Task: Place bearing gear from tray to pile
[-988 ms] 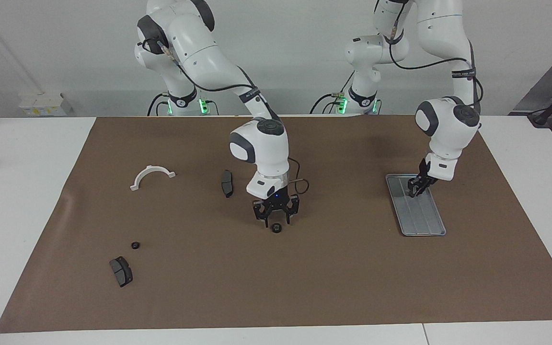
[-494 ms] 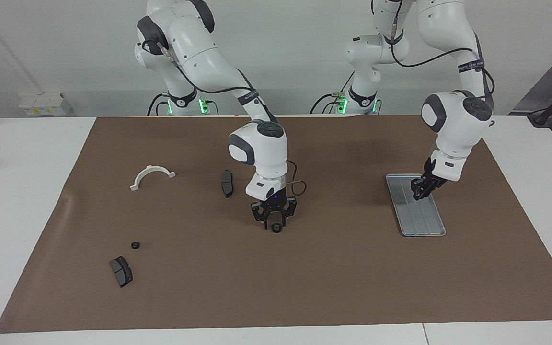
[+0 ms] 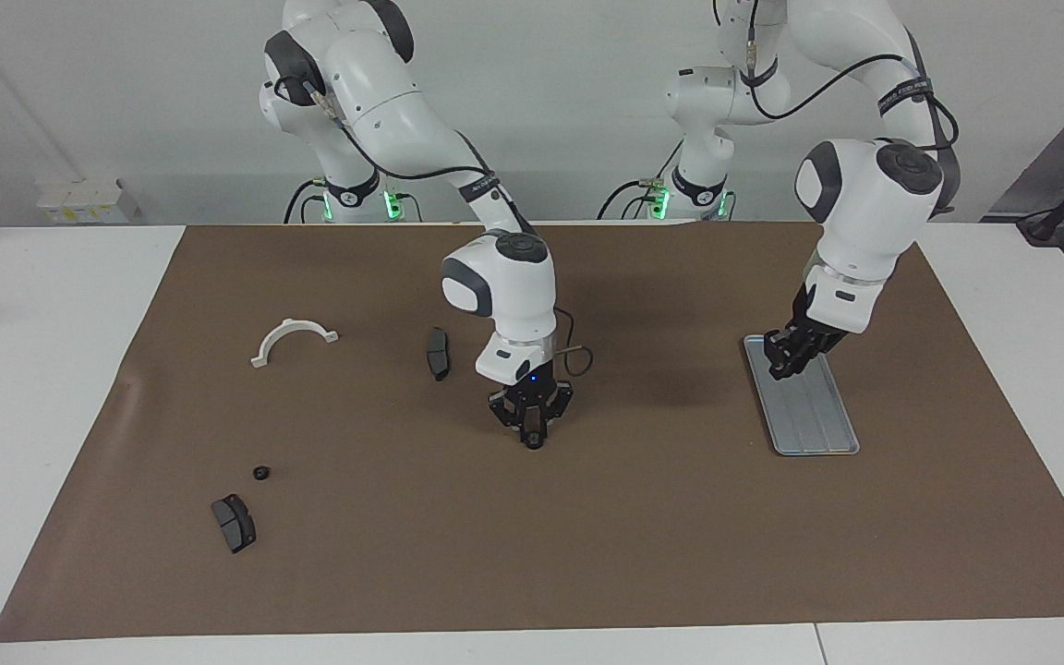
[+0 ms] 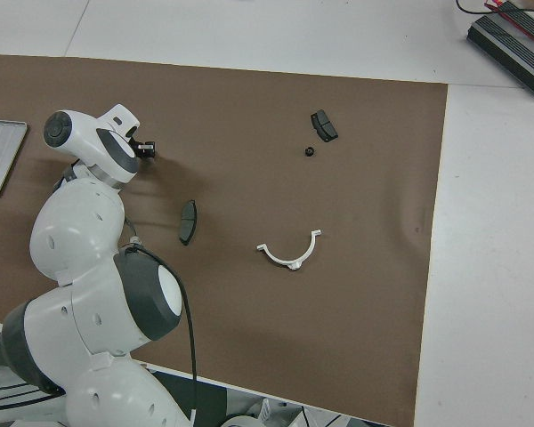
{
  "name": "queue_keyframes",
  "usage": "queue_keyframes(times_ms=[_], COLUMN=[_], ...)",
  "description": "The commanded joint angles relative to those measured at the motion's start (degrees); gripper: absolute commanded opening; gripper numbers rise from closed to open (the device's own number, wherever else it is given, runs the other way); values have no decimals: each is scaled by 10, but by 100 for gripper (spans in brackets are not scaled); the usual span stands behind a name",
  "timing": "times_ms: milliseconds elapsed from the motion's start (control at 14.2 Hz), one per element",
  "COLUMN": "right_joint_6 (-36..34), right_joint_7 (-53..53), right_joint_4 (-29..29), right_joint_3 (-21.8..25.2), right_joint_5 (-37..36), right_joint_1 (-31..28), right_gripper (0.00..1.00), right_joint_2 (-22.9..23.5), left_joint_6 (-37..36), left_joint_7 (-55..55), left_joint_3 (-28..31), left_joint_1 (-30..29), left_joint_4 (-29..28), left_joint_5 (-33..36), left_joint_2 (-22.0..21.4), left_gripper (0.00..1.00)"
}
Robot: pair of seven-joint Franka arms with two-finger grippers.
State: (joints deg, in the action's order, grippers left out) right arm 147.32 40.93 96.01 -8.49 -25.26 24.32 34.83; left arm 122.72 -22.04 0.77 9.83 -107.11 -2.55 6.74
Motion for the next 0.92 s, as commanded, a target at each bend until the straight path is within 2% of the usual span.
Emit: queue_keyframes(times_ms=[0, 141, 282, 494, 635, 776, 847], right_joint_6=[10, 1, -6, -55, -70, -77, -87], right_joint_7=[9, 4, 2, -25, -45, -52, -53], right_joint_4=[4, -5, -13, -30, -28, -23, -23], right_joint_3=[-3, -2, 1, 1, 0, 0, -1], right_joint_5=[-15, -15, -16, -15, -12, -11, -10], right_joint_1=[-11, -20, -25, -63, -95, -127, -140], right_gripper=[8, 4, 2, 2, 2, 2, 2], right_joint_2=[1, 0, -1, -5, -6, -7, -8], left_joint_6=[-30, -13, 36, 80, 123, 177, 189], left_joint_7=[-31, -31, -30, -32, -41, -98, -133], left_joint_3=[7, 7, 6, 6, 6, 7, 9], left_joint_1=[40, 71, 96, 128, 164, 207, 237], left_joint_4=[50, 56, 47, 41, 46, 66, 91], left_joint_5=[-5, -5, -9, -11, -12, -12, -12], left_joint_2=[13, 21, 26, 44, 78, 134, 175], left_gripper=[0, 0, 0, 0, 0, 0, 0])
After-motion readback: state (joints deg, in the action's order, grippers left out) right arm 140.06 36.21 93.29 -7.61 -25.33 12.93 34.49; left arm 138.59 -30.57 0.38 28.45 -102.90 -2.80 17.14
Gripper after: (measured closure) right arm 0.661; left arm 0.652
